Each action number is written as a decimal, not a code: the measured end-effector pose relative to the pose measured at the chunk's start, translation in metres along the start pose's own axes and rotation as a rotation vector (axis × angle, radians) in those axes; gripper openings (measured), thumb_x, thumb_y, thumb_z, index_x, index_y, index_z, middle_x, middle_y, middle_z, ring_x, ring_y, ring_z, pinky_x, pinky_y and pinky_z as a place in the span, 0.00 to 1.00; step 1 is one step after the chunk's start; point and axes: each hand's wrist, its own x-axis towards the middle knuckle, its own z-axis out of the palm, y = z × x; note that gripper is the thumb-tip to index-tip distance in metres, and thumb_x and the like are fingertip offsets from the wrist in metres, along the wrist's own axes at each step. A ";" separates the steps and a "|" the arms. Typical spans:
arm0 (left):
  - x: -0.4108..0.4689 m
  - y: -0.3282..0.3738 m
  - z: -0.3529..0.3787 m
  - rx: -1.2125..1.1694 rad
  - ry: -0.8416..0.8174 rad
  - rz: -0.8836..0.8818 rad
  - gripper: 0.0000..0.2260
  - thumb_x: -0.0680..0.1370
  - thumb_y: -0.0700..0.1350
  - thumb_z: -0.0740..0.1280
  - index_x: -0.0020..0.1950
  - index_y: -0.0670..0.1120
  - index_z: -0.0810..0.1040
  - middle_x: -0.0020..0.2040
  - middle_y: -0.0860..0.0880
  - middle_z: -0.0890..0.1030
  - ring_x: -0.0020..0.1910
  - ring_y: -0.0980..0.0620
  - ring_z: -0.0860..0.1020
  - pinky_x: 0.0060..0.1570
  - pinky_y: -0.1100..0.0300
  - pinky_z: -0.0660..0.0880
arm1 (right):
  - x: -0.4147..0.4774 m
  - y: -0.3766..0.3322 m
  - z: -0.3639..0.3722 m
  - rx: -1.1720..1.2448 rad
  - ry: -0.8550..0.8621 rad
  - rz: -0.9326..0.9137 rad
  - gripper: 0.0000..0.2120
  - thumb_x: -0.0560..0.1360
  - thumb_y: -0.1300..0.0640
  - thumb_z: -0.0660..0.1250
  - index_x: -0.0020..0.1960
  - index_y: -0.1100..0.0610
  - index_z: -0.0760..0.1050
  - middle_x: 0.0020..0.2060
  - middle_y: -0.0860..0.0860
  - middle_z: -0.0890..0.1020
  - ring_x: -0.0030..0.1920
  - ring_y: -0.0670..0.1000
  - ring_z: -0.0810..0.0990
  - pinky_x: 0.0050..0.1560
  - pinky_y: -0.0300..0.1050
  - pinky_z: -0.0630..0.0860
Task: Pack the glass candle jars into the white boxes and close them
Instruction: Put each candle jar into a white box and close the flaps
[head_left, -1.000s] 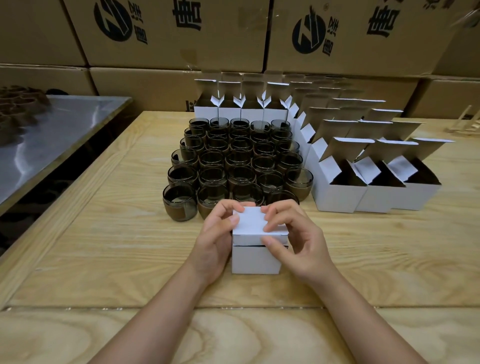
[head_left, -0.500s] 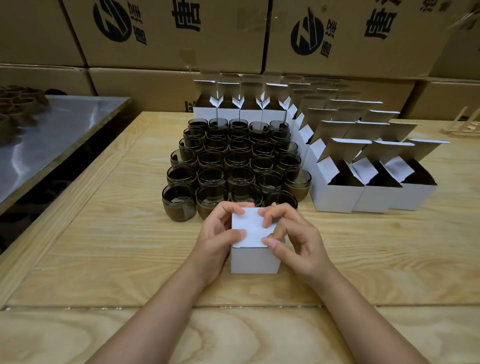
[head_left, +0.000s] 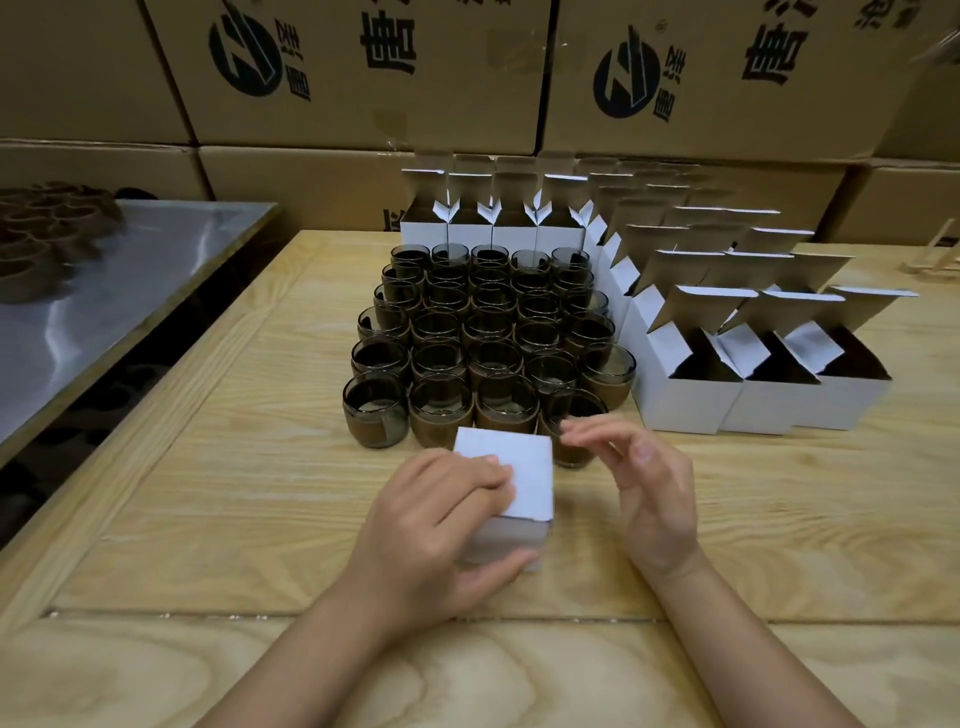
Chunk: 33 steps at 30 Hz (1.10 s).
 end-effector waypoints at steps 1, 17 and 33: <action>-0.005 -0.004 -0.007 0.029 0.007 0.005 0.16 0.72 0.56 0.73 0.49 0.44 0.78 0.49 0.45 0.83 0.52 0.49 0.80 0.51 0.54 0.73 | 0.001 0.000 -0.001 -0.031 0.042 -0.018 0.18 0.78 0.50 0.56 0.46 0.58 0.82 0.44 0.57 0.83 0.52 0.63 0.79 0.56 0.58 0.73; -0.062 -0.126 -0.075 0.523 0.018 -0.443 0.20 0.72 0.56 0.66 0.48 0.38 0.80 0.50 0.40 0.81 0.49 0.38 0.79 0.49 0.43 0.72 | 0.000 -0.002 0.002 -0.374 0.139 -0.037 0.13 0.75 0.52 0.59 0.40 0.57 0.79 0.37 0.49 0.81 0.43 0.55 0.79 0.45 0.53 0.75; 0.029 -0.326 -0.010 0.543 -0.402 -0.863 0.27 0.70 0.36 0.66 0.69 0.44 0.68 0.64 0.39 0.74 0.58 0.35 0.74 0.56 0.42 0.69 | 0.010 0.026 -0.013 -0.543 0.403 -0.154 0.14 0.73 0.52 0.55 0.50 0.41 0.76 0.48 0.41 0.77 0.50 0.47 0.75 0.51 0.37 0.70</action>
